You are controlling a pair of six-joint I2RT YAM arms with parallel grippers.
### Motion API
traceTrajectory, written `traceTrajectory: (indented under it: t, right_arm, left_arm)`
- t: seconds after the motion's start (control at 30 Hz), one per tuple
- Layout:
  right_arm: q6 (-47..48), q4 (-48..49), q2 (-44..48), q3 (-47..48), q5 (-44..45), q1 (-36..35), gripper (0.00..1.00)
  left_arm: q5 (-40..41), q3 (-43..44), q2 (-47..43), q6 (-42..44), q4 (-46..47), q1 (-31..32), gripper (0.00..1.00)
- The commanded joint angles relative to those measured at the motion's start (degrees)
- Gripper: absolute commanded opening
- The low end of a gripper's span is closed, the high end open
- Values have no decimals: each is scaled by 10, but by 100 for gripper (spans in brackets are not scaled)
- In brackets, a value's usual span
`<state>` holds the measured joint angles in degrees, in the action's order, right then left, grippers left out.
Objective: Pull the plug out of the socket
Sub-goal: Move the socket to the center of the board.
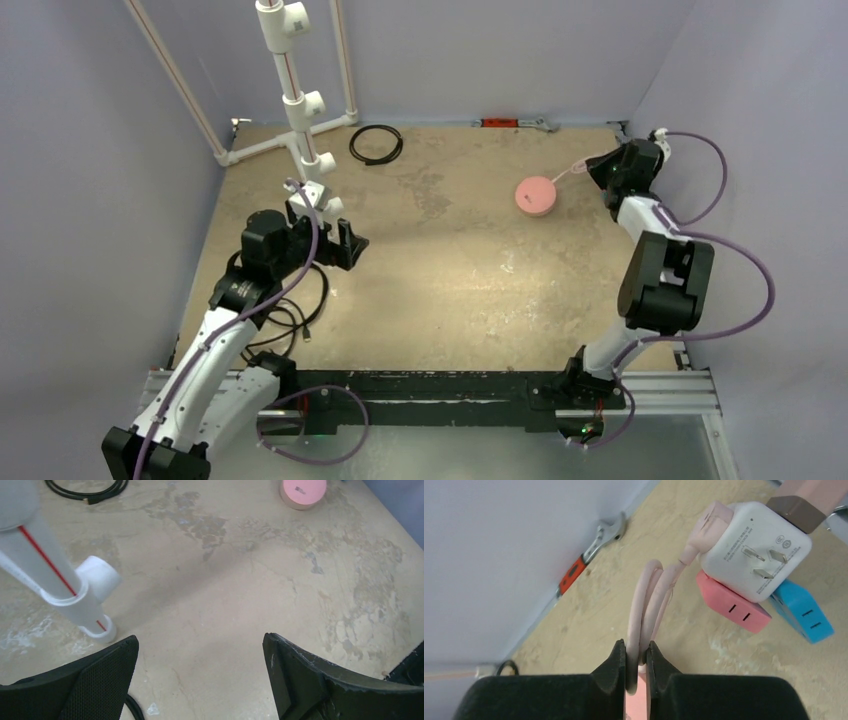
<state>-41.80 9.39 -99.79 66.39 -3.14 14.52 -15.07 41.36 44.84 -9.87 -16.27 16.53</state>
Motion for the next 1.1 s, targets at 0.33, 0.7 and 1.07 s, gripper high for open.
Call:
traceTrajectory:
  t: [0.33, 0.7, 1.07]
  right_arm:
    - [148, 79, 260, -165, -29, -196, 0]
    - [154, 5, 417, -273, -134, -288, 0]
    - [118, 41, 439, -391, -142, -436, 0]
  left_arm:
    - [-102, -16, 28, -11, 72, 92, 90]
    - [-29, 73, 152, 2, 104, 293, 90]
    - [69, 246, 318, -67, 181, 329, 91]
